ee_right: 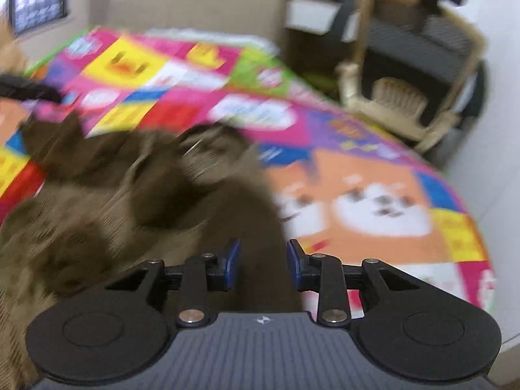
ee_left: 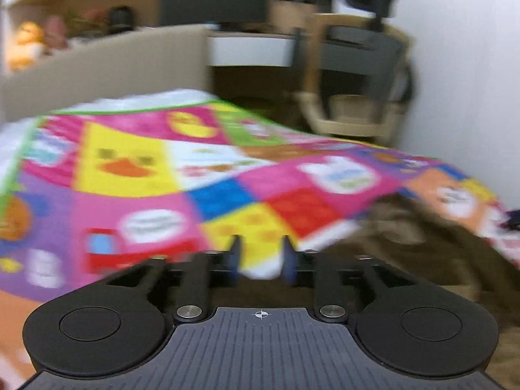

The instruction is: Fold clothes

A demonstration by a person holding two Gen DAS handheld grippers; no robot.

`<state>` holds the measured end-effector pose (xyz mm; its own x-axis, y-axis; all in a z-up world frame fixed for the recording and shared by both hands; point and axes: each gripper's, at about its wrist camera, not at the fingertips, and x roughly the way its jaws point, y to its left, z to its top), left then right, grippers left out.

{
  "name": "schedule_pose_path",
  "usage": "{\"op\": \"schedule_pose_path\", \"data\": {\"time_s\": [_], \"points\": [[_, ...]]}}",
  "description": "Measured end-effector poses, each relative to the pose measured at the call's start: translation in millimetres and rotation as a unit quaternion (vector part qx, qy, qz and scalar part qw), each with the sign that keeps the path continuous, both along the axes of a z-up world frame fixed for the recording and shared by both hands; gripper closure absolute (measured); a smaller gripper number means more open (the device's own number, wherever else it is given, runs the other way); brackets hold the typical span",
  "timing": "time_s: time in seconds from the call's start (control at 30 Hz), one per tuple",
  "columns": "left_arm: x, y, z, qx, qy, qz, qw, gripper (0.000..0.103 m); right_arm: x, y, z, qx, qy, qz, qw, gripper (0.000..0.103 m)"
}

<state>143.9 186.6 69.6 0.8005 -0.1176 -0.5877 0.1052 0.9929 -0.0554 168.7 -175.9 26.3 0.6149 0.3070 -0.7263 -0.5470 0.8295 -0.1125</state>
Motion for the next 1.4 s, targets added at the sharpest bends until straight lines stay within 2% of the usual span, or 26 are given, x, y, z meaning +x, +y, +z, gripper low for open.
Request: {"op": "schedule_pose_path", "data": {"time_s": [0.03, 0.1, 0.17, 0.2, 0.23, 0.27, 0.33, 0.37, 0.43, 0.47, 0.5, 0.53, 0.57, 0.63, 0.67, 0.73, 0.83, 0.9, 1.0, 1.07, 1.2, 1.27, 1.3, 1.33, 1.37, 1.4], "points": [[3.3, -13.6, -4.4, -0.001, 0.008, -0.021, 0.9997, 0.040, -5.6, 4.6, -4.4, -0.004, 0.010, 0.007, 1.000, 0.056], [14.5, -40.0, -21.0, 0.012, 0.014, -0.053, 0.9984, 0.020, -15.9, 12.2, -9.8, -0.005, 0.028, 0.019, 0.999, 0.043], [27.2, -63.3, -40.6, 0.023, 0.021, -0.076, 0.9966, 0.015, -21.8, 17.8, -14.1, -0.021, 0.028, 0.027, 0.999, 0.043], [33.3, -70.0, -49.5, 0.020, 0.028, -0.078, 0.9963, 0.015, -23.7, 20.5, -16.1, -0.041, 0.018, 0.032, 0.999, 0.048], [39.2, -76.1, -57.9, 0.015, 0.037, -0.080, 0.9960, 0.015, -25.5, 23.3, -17.3, -0.074, -0.002, 0.039, 0.997, 0.064], [43.2, -81.0, -64.2, 0.005, 0.046, -0.082, 0.9956, 0.015, -27.2, 25.0, -18.9, -0.114, -0.031, 0.046, 0.992, 0.067], [47.8, -85.8, -73.5, -0.015, 0.061, -0.085, 0.9944, 0.015, -27.1, 21.2, -24.0, -0.227, -0.131, 0.056, 0.963, 0.067], [46.5, -85.0, -74.6, -0.019, 0.064, -0.086, 0.9940, 0.014, -19.3, 14.0, -28.4, -0.281, -0.191, 0.037, 0.940, 0.067], [43.7, -81.4, -75.9, -0.020, 0.066, -0.084, 0.9940, 0.011, -1.7, -1.8, -35.6, -0.369, -0.295, -0.006, 0.881, 0.067], [42.7, -78.3, -76.4, -0.017, 0.065, -0.081, 0.9944, 0.010, 12.3, -13.7, -34.8, -0.377, -0.316, -0.041, 0.870, 0.067], [44.0, -74.5, -77.5, -0.015, 0.067, -0.076, 0.9948, 0.010, 25.6, -25.4, -32.3, -0.374, -0.327, -0.073, 0.865, 0.067], [44.5, -71.0, -78.0, -0.013, 0.069, -0.070, 0.9951, 0.010, 35.9, -35.7, -24.2, -0.341, -0.311, -0.101, 0.882, 0.067], [45.4, -66.8, -78.7, -0.010, 0.072, -0.061, 0.9955, 0.010, 43.3, -44.2, -12.3, -0.282, -0.276, -0.127, 0.910, 0.067], [46.7, -59.6, -79.5, 0.000, 0.071, -0.046, 0.9964, 0.010, 48.7, -56.9, 5.0, -0.166, -0.205, -0.143, 0.954, 0.067], [47.3, -55.8, -78.5, 0.009, 0.068, -0.040, 0.9969, 0.010, 47.9, -60.7, 9.7, -0.119, -0.171, -0.137, 0.968, 0.066], [49.3, -48.8, -78.1, 0.031, 0.061, -0.033, 0.9971, 0.009, 41.8, -62.3, 9.3, -0.062, -0.111, -0.112, 0.986, 0.055], [56.0, -38.4, -79.6, 0.045, 0.060, -0.020, 0.9970, 0.009, 26.8, -72.1, 3.8, -0.024, -0.060, -0.094, 0.993, 0.047], [59.5, -29.3, -82.0, 0.036, 0.064, -0.008, 0.9973, 0.009, 12.6, -86.1, 0.8, 0.010, -0.027, -0.108, 0.994, 0.045], [60.4, -24.5, -86.3, 0.027, 0.072, -0.004, 0.9971, 0.009, -24.9, -102.4, -4.6, 0.058, 0.001, -0.084, 0.995, 0.038], [60.1, -25.5, -86.2, 0.023, 0.073, -0.001, 0.9971, 0.009, -54.9, -102.1, -9.0, 0.040, -0.003, -0.058, 0.998, 0.033], [56.3, -22.4, -76.1, -0.032, 0.077, 0.010, 0.9965, 0.009, -98.9, -96.9, -19.5, 0.013, 0.014, 0.005, 1.000, 0.033], [53.7, -21.4, -70.4, -0.058, 0.079, 0.012, 0.9951, 0.008, -106.4, -87.0, -23.7, -0.012, -0.001, 0.031, 0.999, 0.033], [52.5, -21.9, -68.4, -0.066, 0.079, 0.012, 0.9946, 0.008, -105.4, -80.0, -27.7, -0.034, -0.017, 0.032, 0.999, 0.035], [51.6, -23.6, -67.1, -0.067, 0.080, 0.013, 0.9945, 0.008, -100.7, -74.5, -30.4, -0.050, -0.031, 0.030, 0.998, 0.047], [50.8, -25.6, -65.9, -0.067, 0.082, 0.013, 0.9943, 0.008, -92.8, -72.5, -30.1, -0.055, -0.040, 0.026, 0.997, 0.051], [48.9, -27.9, -64.6, -0.064, 0.083, 0.013, 0.9944, 0.008, -82.6, -73.3, -27.5, -0.054, -0.046, 0.019, 0.997, 0.064]]}}
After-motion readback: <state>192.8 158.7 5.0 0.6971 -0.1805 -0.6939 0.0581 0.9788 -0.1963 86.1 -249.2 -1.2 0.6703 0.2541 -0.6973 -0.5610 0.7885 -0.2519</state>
